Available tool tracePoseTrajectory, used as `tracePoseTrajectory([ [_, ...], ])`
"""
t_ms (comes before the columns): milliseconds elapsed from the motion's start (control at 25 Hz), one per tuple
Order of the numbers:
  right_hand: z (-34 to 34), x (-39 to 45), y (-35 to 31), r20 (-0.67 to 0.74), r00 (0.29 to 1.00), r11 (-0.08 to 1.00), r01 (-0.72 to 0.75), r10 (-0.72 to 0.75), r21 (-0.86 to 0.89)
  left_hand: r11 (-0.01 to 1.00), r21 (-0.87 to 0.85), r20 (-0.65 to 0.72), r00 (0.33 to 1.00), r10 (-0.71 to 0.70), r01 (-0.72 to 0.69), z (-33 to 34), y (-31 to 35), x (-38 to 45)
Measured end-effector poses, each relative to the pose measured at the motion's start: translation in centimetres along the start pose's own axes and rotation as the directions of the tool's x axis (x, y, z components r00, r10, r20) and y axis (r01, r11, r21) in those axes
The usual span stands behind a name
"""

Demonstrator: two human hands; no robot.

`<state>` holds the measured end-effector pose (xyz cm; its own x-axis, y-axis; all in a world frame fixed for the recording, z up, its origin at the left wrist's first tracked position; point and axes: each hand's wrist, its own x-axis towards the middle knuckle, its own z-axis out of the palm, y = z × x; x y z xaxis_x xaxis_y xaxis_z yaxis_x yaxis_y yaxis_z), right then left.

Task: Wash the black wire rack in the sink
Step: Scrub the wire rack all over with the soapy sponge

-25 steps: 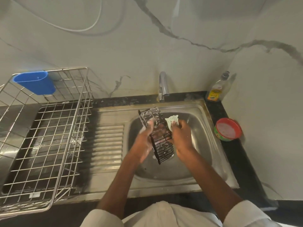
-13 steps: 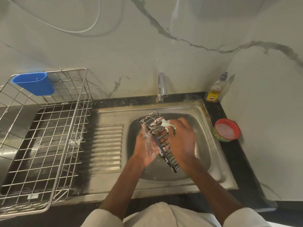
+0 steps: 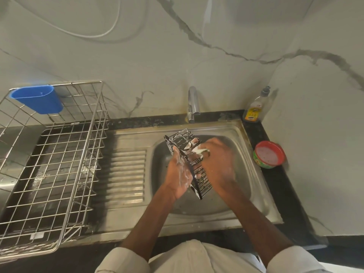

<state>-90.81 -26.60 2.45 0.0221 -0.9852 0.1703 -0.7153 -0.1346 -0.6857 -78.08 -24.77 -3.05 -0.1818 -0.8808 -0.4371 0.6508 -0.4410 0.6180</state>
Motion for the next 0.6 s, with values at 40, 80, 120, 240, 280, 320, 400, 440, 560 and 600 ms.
tracePoseTrajectory([
  [40,-0.4,0.4,0.5,-0.019,1.0,0.998,-0.004,0.003,-0.062,1.0,0.013,0.014,1.0,-0.008,0.008,0.0,0.0,0.0],
  [80,-0.7,0.7,0.8,-0.022,1.0,0.995,0.018,-0.02,-0.101,1.0,0.018,0.016,1.0,-0.014,0.014,0.2,0.1,-0.2],
  [120,-0.7,0.6,0.7,0.017,0.998,0.993,0.06,-0.059,-0.104,1.0,0.018,0.007,1.0,-0.02,0.02,0.5,0.2,-0.3],
  [240,-0.1,-1.1,-1.2,0.264,0.95,0.983,0.181,-0.167,-0.029,1.0,-0.001,-0.04,0.999,-0.019,0.019,0.2,0.1,-0.4],
  [280,-0.1,-1.3,-1.6,0.306,0.935,0.981,0.192,-0.177,-0.017,1.0,0.006,-0.054,0.998,-0.014,0.015,0.0,0.1,-0.5],
  [320,-0.3,-1.0,-1.4,0.308,0.939,0.985,0.17,-0.153,-0.027,1.0,0.002,-0.044,0.999,-0.008,0.008,-0.2,0.0,-0.5],
  [400,-1.5,-0.4,-0.9,0.21,0.976,0.987,0.084,-0.054,-0.135,1.0,0.002,-0.015,1.0,-0.014,0.014,-0.4,0.0,-0.5],
  [440,-2.1,-0.3,-0.6,0.147,0.989,0.98,0.036,-0.007,-0.193,1.0,-0.002,-0.015,1.0,-0.025,0.025,-0.4,-0.1,-0.6],
  [560,-2.5,-0.8,-0.7,0.085,0.995,0.995,-0.039,0.047,-0.088,0.998,0.052,-0.018,0.999,-0.043,0.044,-0.2,-0.1,-0.5],
  [600,-2.4,-1.2,-1.6,0.089,0.996,1.0,-0.014,0.013,0.006,0.998,0.043,-0.035,0.998,-0.042,0.044,0.0,-0.1,-0.7],
])
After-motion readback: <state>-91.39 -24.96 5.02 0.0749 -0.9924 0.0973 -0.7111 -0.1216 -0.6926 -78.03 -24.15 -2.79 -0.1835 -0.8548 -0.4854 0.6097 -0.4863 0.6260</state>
